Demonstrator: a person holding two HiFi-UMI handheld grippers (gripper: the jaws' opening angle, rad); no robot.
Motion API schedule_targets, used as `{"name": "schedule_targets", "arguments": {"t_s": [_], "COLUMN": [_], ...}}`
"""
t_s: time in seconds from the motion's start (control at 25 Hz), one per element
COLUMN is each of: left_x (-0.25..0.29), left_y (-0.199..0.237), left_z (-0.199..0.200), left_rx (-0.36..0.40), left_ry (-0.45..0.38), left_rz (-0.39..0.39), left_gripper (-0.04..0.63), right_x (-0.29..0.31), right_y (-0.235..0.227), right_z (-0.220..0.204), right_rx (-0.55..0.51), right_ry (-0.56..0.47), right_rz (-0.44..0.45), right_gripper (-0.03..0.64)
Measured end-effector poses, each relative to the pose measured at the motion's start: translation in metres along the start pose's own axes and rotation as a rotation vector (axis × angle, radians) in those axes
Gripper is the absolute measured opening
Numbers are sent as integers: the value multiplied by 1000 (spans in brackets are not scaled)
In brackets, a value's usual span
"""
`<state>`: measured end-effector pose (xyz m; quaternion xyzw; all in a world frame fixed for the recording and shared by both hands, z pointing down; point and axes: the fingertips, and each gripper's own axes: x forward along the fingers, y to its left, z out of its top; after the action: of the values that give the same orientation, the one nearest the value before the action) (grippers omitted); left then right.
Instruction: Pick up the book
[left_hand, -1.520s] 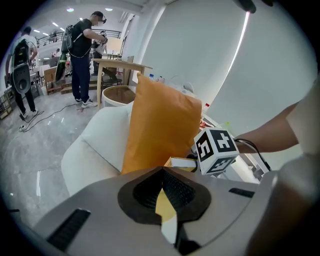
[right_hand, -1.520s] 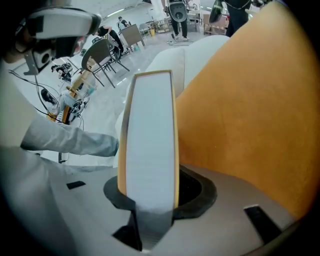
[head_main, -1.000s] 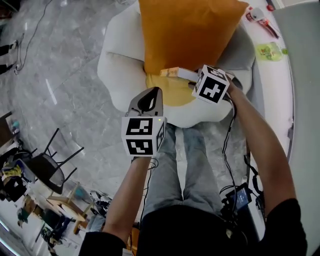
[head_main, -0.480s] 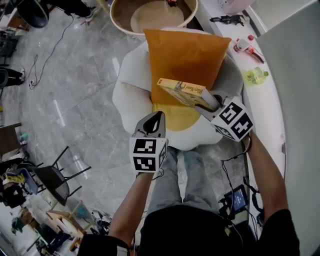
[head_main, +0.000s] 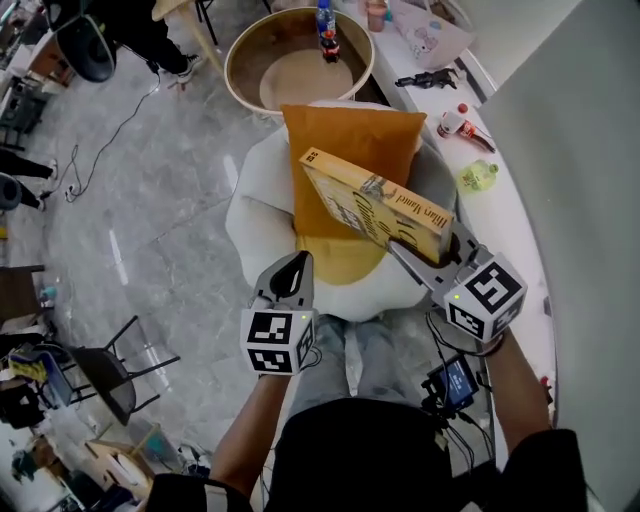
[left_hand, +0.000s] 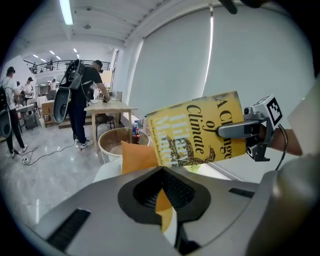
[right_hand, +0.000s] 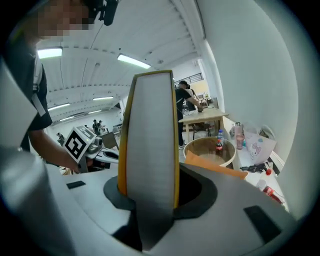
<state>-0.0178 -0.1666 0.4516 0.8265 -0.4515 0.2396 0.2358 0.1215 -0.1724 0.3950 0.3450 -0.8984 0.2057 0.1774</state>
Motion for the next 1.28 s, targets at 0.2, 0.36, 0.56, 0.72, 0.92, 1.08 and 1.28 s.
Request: {"name": "schedule_targets", "arguments": {"t_s": [0.2,0.36,0.56,0.72,0.92,1.08,1.28], "left_x": [-22,-44,-69,-76,-84,-96,-119], "left_y": [-24,-40,-53,-67,-86,-106,-112], "left_z": [25,42,60,70,79,82,83], "left_rx": [32,67,70,88,102,96,87], "left_ry": [-41,-74,-126,-155,-177,-196,-217], "left_rz": [-8,-21,-27,-36,-34,-22,-32], "left_gripper": [5,5,5,5,5,5,5], "right_x": [-41,-71,-109,-138,-173,-203,-219], "right_y": [15,30,50,60,69,74,84], "right_z": [38,72,104,116,126,120,122], "right_rx": [-24,-30,-54,-50,-37,-9,2], "right_ry": [-112,-210,-307,-376,-437,-458,-501], "right_rz": [-27,-38,-37,-35,-18,-3,-25], "right_gripper": [153,153,153,153,153,153,153]}}
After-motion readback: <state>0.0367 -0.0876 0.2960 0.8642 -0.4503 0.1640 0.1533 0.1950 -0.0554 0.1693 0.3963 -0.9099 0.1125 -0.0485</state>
